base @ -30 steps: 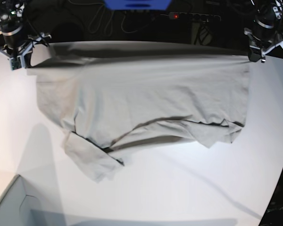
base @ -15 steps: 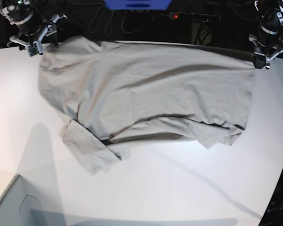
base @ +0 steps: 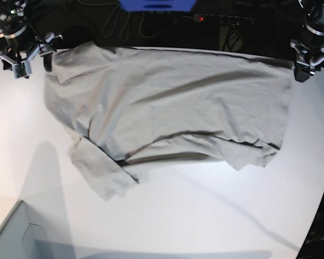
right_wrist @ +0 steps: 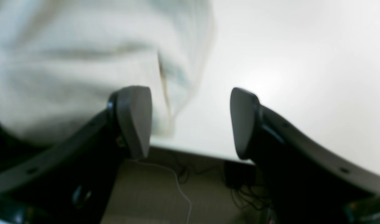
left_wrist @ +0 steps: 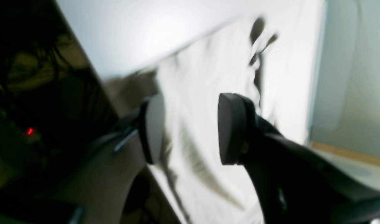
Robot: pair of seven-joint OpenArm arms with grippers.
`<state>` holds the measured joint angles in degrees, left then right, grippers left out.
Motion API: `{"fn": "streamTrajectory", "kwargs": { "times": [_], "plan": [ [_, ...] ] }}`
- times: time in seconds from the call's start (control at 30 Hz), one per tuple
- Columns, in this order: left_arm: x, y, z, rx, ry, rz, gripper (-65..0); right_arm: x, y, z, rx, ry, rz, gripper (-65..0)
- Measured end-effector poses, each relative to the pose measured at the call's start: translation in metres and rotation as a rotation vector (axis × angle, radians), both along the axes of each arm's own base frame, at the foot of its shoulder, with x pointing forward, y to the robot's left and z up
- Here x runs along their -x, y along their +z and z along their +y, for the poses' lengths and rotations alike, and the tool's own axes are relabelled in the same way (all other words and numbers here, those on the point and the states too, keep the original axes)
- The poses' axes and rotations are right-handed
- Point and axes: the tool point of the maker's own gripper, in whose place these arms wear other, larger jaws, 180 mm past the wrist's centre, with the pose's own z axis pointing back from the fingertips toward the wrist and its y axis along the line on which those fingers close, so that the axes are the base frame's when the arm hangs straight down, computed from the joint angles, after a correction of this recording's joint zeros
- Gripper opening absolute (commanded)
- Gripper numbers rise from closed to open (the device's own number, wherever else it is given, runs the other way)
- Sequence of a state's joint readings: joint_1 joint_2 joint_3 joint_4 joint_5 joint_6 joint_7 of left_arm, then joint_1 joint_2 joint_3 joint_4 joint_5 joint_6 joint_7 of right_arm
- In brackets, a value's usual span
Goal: Layout the t-shirt on the table in an organized manner, then fold the t-shirt properly
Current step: 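Release the left gripper and move it to the shirt hem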
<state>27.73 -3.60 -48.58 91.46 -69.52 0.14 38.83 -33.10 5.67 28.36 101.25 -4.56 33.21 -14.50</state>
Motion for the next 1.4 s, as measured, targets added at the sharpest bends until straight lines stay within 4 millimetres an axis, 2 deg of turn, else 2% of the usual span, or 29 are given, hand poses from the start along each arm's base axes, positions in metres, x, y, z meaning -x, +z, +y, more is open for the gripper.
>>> {"fn": "streamTrajectory", "kwargs": {
  "times": [0.1,0.2,0.27,0.37,0.5,0.67,0.73,0.83,0.93,1.03,1.1,1.2,1.33,1.4],
  "plan": [
    [-0.021,0.029,-0.003,-0.033,-0.025,-0.077,-37.1,-0.016,0.006,0.000,0.003,0.000,-0.036,-25.3],
    [-0.051,0.054,-0.006,-0.055,-0.044,-0.173,-37.1,-0.034,0.014,0.000,0.003,0.000,-0.081,-25.2],
    [-0.074,0.064,-0.010,-0.051,-0.050,-0.226,-37.1,-0.045,0.020,0.000,0.002,0.001,-0.108,-25.1],
    [-0.112,0.059,-0.023,-0.079,-0.109,-0.208,-37.1,-0.058,0.025,0.000,0.006,0.003,-0.136,-25.0],
    [-0.176,0.064,-0.060,-0.176,-0.248,-0.200,-37.1,-0.078,0.032,0.015,-0.015,0.045,-0.176,-25.0],
    [-0.237,0.055,-0.103,-0.322,-0.429,-0.108,-37.0,-0.084,0.019,0.025,-0.002,0.057,-0.078,-24.9],
    [-0.255,0.043,-0.103,-0.369,-0.430,-0.014,-36.9,-0.092,0.017,0.028,0.040,0.075,-0.040,-24.9],
    [-0.273,0.022,-0.113,-0.368,-0.436,0.104,-34.1,-0.101,0.009,0.035,0.062,0.104,-0.008,-25.1],
    [-0.286,0.007,-0.136,-0.349,-0.484,0.183,-29.1,-0.096,-0.001,0.036,0.094,0.118,0.037,-25.2],
    [-0.299,-0.004,-0.157,-0.405,-0.582,0.255,-26.5,-0.088,-0.012,0.036,0.107,0.124,0.078,-25.2],
    [-0.310,-0.005,-0.160,-0.501,-0.628,0.275,-26.5,-0.091,-0.010,0.038,0.105,0.129,0.068,-25.2],
    [-0.316,-0.016,-0.145,-0.627,-0.643,0.329,-26.5,-0.092,-0.009,0.037,0.106,0.127,0.062,-25.2],
    [-0.303,-0.040,-0.127,-0.679,-0.664,0.447,-26.5,-0.090,-0.010,0.035,0.110,0.125,0.068,-25.2],
    [-0.303,-0.041,-0.121,-0.719,-0.677,0.475,-26.5,-0.091,-0.009,0.035,0.110,0.125,0.068,-25.2]
  ]
}}
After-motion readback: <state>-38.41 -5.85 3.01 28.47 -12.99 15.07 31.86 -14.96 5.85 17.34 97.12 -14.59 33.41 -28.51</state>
